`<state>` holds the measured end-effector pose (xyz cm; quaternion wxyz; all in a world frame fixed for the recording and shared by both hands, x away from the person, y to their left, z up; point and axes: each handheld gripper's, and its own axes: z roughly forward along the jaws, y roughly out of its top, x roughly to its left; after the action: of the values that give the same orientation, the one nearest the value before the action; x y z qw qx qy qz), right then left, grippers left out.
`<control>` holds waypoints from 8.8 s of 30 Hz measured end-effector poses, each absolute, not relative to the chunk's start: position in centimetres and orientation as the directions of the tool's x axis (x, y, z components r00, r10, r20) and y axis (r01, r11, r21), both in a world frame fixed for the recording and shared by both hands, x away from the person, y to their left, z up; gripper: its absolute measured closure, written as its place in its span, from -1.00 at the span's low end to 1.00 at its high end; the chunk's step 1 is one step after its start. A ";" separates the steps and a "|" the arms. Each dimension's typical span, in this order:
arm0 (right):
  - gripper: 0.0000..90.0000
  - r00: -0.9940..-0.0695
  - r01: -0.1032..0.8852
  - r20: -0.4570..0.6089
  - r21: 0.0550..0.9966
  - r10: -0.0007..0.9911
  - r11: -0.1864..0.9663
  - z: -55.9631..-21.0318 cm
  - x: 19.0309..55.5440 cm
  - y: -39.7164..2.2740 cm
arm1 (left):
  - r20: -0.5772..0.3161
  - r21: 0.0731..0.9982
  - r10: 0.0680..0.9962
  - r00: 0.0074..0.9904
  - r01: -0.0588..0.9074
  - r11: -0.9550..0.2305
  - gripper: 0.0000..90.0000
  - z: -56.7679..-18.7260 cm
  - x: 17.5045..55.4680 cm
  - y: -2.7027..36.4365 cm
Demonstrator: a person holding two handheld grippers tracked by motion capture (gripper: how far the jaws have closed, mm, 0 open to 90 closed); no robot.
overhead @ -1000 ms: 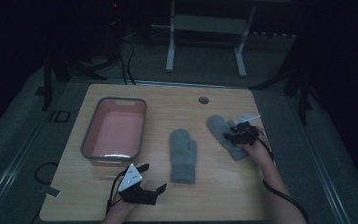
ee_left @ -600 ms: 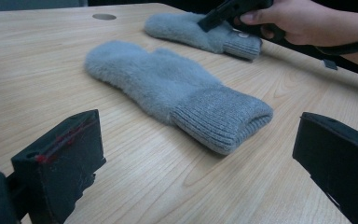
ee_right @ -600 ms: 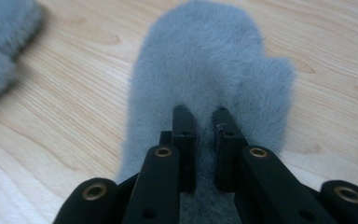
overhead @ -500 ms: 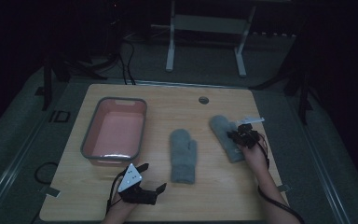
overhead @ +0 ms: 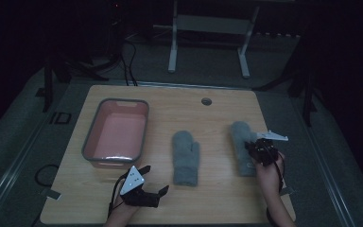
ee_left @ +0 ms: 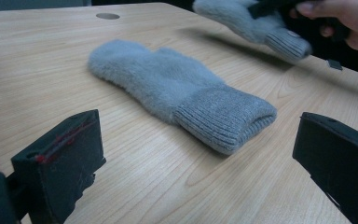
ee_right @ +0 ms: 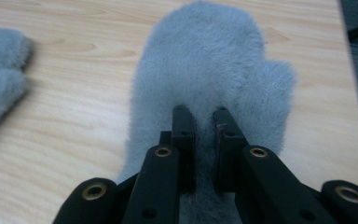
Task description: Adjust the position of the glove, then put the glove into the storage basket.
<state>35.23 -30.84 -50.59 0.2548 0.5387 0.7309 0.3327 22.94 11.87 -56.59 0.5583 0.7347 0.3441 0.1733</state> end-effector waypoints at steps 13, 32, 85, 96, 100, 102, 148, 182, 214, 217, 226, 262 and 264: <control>0.07 -0.265 0.686 0.000 0.702 0.964 0.189 -53.7 33.6 -32.0 | -0.123 0.939 0.698 0.706 0.310 -0.148 -0.95 -56.6 22.9 11.8; 0.27 -0.405 0.589 -0.069 0.743 0.912 0.318 -55.2 33.0 -33.0 | -0.114 0.939 0.697 0.708 0.306 -0.157 -0.95 -56.6 22.9 11.7; 0.82 -0.376 0.599 0.140 0.791 0.916 0.125 -47.7 32.4 -12.0 | -0.110 0.942 0.683 0.722 0.296 -0.161 -0.95 -56.2 22.4 11.7; 0.62 -0.399 0.694 0.170 0.698 0.901 0.176 -52.5 33.0 -10.0 | -0.105 0.942 0.689 0.717 0.295 -0.163 -0.95 -56.1 22.4 11.8; 0.44 -0.407 0.678 0.147 0.710 0.901 0.191 -52.9 33.1 -9.9 | -0.098 0.943 0.695 0.713 0.290 -0.164 -0.95 -56.2 22.4 11.8; 0.38 -0.404 0.678 0.165 0.714 0.900 0.174 -52.8 33.1 -10.1 | -0.085 0.943 0.700 0.709 0.284 -0.172 -0.95 -56.1 22.3 11.8; -0.08 -0.659 0.555 0.128 0.748 0.741 0.365 -50.0 35.3 -19.7 | -0.097 0.782 0.799 0.593 0.542 -0.308 -0.65 -51.7 31.1 5.2; 0.79 -0.773 0.480 0.046 0.694 0.632 0.536 -54.5 35.2 -15.8 | -0.293 0.714 0.666 0.686 0.620 -0.325 0.71 -55.6 34.7 5.4; 0.82 -0.797 0.355 0.021 0.825 0.604 0.440 -44.2 34.6 -14.5 | -0.228 0.804 0.623 0.748 0.506 -0.314 0.77 -44.7 35.0 8.8; 0.82 -0.802 0.342 0.019 0.835 0.597 0.432 -43.1 34.8 -14.0 | -0.191 0.812 0.630 0.752 0.482 -0.329 0.77 -43.5 34.9 9.3; 0.82 -0.826 0.289 -0.004 0.856 0.564 0.429 -40.3 36.2 -10.8 | -0.164 0.815 0.655 0.737 0.476 -0.332 0.77 -40.5 35.9 12.8; 0.82 -0.872 0.374 0.075 0.741 0.484 0.558 -48.2 42.0 6.8 | -0.178 0.557 0.862 0.474 0.771 -0.308 0.76 -47.5 39.7 25.5; 0.82 -0.871 0.375 0.060 0.721 0.487 0.582 -48.9 42.3 7.1 | -0.173 0.532 0.866 0.470 0.784 -0.319 0.76 -48.1 40.1 25.2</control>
<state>42.29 7.10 -48.89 0.0721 0.2432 0.8866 0.3869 40.11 25.19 -48.13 0.2835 0.8090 0.5099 0.0718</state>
